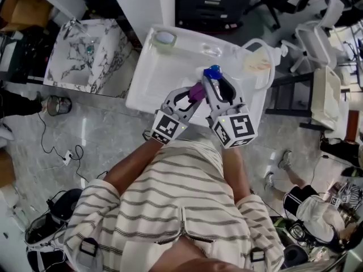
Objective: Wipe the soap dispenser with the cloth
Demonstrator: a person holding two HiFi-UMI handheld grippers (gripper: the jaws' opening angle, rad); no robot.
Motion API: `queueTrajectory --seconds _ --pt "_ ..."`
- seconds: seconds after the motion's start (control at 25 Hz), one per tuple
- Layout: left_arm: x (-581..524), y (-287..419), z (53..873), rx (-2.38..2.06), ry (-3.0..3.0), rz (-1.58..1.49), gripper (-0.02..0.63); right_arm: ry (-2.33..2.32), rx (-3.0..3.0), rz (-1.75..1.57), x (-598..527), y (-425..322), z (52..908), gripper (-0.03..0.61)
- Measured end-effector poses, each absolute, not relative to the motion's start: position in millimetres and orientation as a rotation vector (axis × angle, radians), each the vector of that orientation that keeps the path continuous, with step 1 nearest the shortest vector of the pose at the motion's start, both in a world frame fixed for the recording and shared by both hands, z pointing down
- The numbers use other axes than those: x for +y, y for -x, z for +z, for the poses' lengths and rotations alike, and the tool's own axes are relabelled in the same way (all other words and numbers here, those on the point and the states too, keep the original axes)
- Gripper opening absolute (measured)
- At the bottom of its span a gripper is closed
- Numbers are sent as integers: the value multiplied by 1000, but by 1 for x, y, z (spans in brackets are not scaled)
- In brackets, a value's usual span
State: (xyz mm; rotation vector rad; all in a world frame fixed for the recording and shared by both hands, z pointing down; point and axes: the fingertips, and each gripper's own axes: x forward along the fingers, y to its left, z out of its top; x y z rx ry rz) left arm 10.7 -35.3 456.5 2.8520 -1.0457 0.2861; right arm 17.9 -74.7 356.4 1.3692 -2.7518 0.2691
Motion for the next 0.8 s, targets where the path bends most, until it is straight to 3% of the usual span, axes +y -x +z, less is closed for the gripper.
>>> queueTrajectory --seconds 0.8 --pt "-28 13 418 -1111 -2826 181 118 -1406 -2742 300 -66 -38 361 132"
